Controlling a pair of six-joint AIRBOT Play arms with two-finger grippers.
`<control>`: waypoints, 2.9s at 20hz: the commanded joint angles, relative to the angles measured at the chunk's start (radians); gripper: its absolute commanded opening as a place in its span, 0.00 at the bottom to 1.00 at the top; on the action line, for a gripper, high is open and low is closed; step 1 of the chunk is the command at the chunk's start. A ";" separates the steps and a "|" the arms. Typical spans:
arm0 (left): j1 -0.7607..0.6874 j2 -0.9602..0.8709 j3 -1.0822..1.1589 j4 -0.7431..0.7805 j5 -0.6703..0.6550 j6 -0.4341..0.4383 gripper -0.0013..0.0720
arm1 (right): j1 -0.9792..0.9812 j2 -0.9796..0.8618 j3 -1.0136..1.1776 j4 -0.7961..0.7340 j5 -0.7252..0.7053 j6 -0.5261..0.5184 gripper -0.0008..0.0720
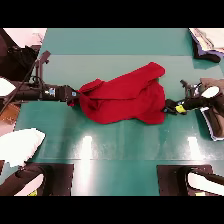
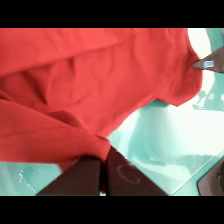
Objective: Fold the shirts.
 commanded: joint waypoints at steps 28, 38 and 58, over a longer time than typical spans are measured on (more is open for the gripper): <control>0.340 0.011 0.932 0.095 -0.184 -0.174 0.06 | -0.401 0.254 1.102 -0.024 0.365 0.160 0.03; 0.206 -0.564 0.632 0.193 -0.252 -0.121 0.06 | -0.020 -0.347 0.901 -0.285 0.381 0.212 0.03; 0.206 -0.620 0.354 0.305 -0.006 0.101 0.06 | 0.000 -0.194 0.345 -0.284 -0.071 0.132 0.03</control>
